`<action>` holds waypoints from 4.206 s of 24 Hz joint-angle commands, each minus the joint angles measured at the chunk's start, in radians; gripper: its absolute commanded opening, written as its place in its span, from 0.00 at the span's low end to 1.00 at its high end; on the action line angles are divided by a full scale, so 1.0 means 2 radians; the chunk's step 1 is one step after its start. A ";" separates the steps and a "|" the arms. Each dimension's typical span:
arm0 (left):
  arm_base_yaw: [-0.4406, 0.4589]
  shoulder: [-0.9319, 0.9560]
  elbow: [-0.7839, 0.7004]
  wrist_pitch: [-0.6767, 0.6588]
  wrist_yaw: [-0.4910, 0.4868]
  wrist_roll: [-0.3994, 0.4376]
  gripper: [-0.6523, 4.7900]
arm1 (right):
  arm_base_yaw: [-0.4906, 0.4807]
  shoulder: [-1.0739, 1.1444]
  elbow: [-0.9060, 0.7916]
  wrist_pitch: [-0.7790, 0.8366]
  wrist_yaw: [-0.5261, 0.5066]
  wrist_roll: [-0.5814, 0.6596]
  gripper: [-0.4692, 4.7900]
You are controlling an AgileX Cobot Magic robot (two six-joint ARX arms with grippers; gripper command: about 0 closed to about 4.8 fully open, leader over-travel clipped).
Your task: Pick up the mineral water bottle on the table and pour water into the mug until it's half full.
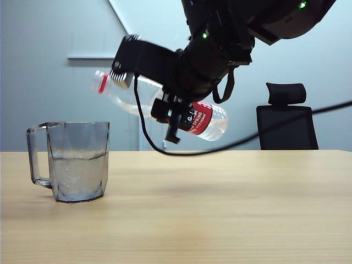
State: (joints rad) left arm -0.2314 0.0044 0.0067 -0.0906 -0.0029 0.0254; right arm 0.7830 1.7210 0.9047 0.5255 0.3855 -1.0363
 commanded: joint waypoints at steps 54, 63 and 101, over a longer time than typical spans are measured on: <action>0.000 0.001 0.001 0.005 0.002 -0.002 0.12 | -0.061 -0.282 -0.363 0.153 -0.117 0.624 1.00; 0.023 0.001 0.001 0.005 0.003 -0.002 0.12 | -0.061 -0.399 -0.370 0.034 -0.182 0.640 1.00; 0.101 0.001 0.001 0.005 0.003 -0.002 0.12 | -0.062 -0.783 -0.370 -0.253 -0.168 0.662 0.08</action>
State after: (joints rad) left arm -0.0315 0.0044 0.0067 -0.0906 0.0002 0.0254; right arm 0.6586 0.1570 0.1616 0.0013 0.0490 0.2882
